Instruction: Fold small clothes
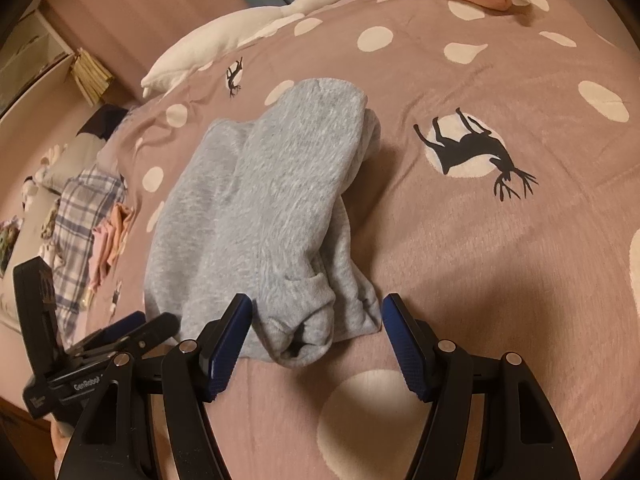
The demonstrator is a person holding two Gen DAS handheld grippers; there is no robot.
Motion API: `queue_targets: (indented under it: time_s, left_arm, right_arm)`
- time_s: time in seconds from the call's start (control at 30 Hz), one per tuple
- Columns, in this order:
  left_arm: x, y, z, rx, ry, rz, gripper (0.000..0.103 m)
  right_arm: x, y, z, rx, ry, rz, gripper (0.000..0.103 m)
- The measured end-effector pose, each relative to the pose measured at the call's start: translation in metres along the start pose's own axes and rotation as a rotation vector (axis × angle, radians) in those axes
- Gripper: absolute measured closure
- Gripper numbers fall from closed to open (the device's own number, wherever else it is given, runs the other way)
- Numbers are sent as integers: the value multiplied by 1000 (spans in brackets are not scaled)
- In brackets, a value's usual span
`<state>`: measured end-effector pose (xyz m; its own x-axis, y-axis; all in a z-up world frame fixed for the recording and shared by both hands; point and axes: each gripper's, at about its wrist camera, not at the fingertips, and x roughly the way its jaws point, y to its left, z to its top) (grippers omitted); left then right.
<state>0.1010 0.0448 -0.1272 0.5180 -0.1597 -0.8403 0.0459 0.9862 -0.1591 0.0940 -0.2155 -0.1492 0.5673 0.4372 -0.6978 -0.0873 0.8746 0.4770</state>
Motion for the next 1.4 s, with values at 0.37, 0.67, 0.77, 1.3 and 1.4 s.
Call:
queue_targets:
  time_s: [0.37,0.67,0.77,1.3,1.4]
  left_arm:
    - [-12,0,-10,-12,-2,-18,0]
    - [-36,-3,-12,-34,-46,-52,0]
    - [-44,-5,-11,-35,-56,-50,0]
    - [-97,-15,-7,-11,-122,16,0]
    - [-101,-15,-8,-17,-107,-28,0]
  right_arm:
    - [-6,11,-7,-47,-6,-13,35]
    - [-24,27,-12,-109,-46,-33,35]
    - [-31,33,-12,-130,-61,-42,27]
    - [-80,70,-9,-209,-167,2,19]
    - [-85,73,-9,-216,-178,-2,8]
